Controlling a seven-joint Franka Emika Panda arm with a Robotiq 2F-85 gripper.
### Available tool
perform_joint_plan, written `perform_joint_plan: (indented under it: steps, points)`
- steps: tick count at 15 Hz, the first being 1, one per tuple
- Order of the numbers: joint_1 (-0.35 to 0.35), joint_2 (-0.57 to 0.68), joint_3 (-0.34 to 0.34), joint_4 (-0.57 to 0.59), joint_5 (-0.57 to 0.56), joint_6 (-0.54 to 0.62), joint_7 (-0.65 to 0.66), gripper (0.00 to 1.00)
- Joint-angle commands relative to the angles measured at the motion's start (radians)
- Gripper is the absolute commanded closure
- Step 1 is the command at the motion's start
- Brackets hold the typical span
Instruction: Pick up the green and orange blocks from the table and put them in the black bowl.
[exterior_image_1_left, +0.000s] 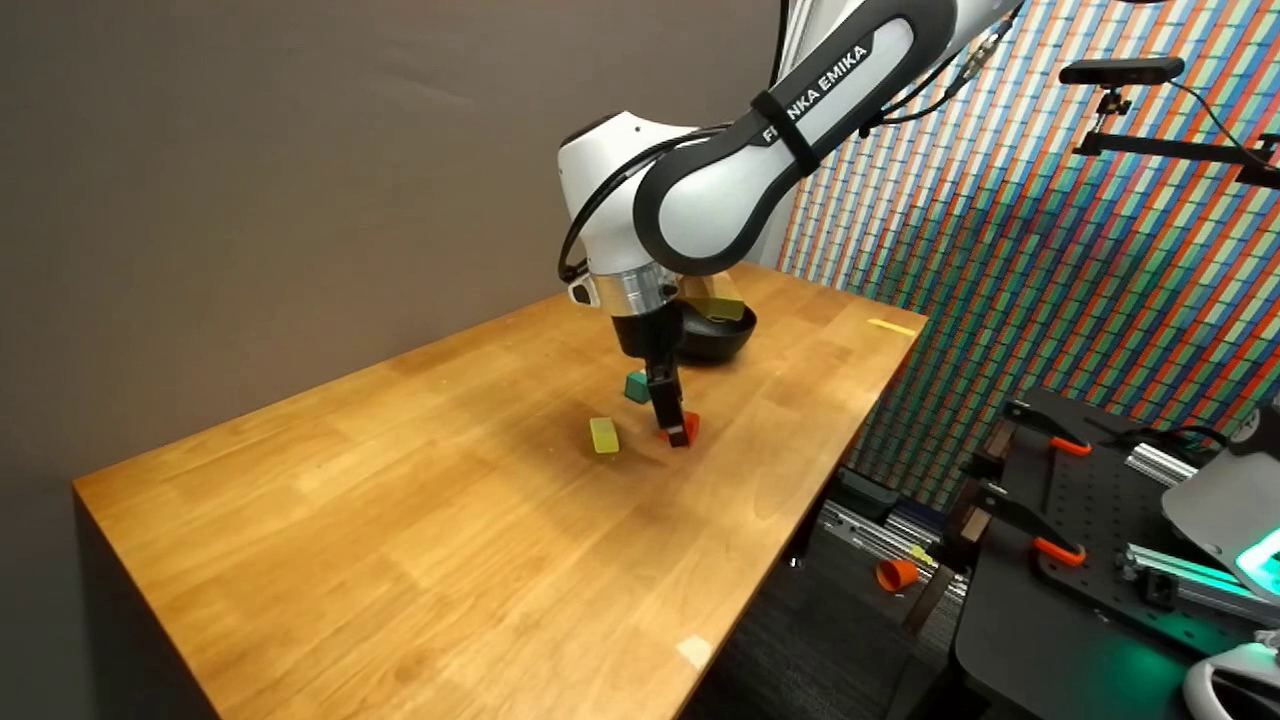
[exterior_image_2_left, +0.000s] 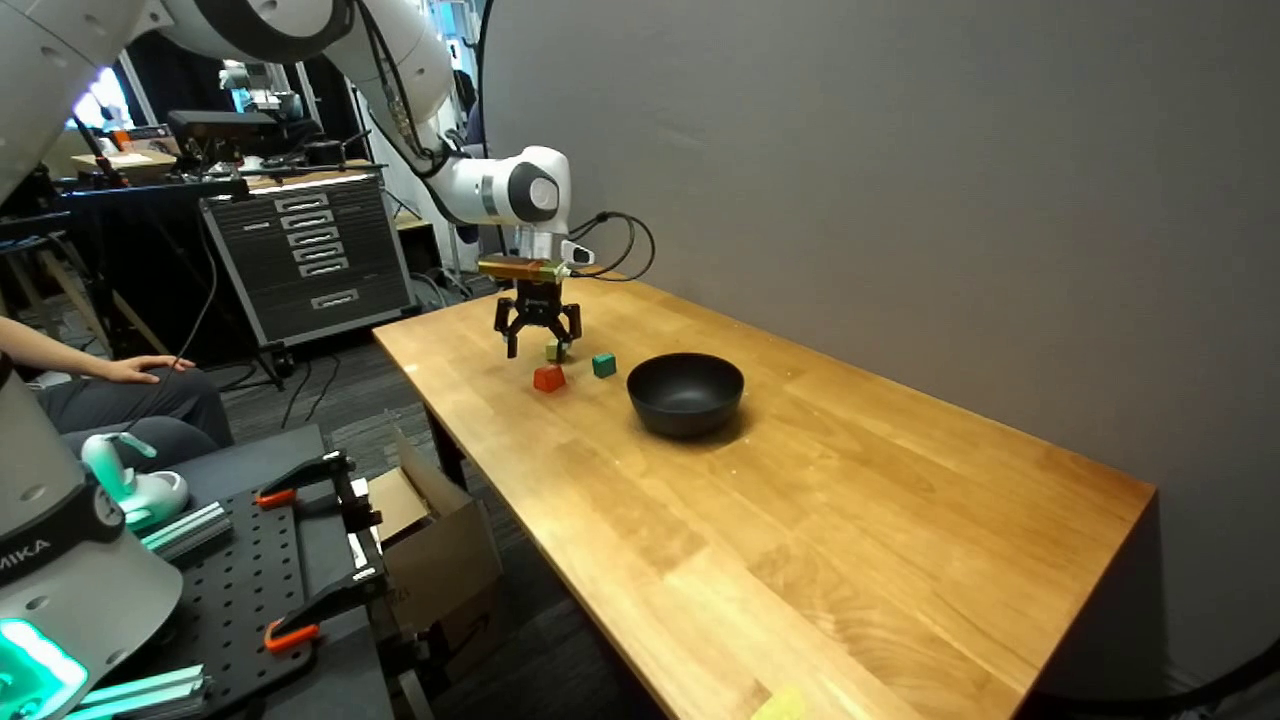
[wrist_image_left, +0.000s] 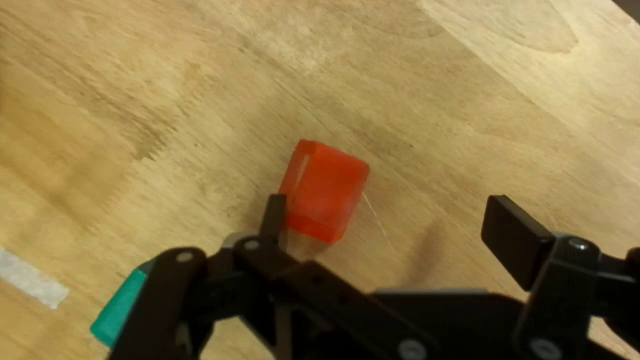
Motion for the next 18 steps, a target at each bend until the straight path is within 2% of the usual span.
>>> perform_joint_plan:
  steps: [1, 4, 5, 6, 8, 14, 15, 18]
  points:
    - [0.009, -0.003, -0.03, -0.002, -0.044, -0.009, 0.049, 0.0]
    - [0.009, 0.002, -0.048, -0.005, -0.067, -0.007, 0.055, 0.0]
    - [0.013, 0.005, -0.056, -0.005, -0.084, -0.008, 0.058, 0.05]
    - [0.008, 0.009, -0.055, -0.004, -0.092, -0.007, 0.049, 0.26]
    - [0.004, 0.014, -0.055, -0.003, -0.103, -0.01, 0.041, 0.3]
    - [0.0, 0.036, -0.037, 0.005, -0.092, -0.012, 0.031, 0.78]
    - [0.0, 0.033, -0.036, 0.006, -0.091, -0.017, 0.029, 0.83]
    - [0.005, 0.007, -0.05, -0.002, -0.106, -0.015, 0.05, 0.81]
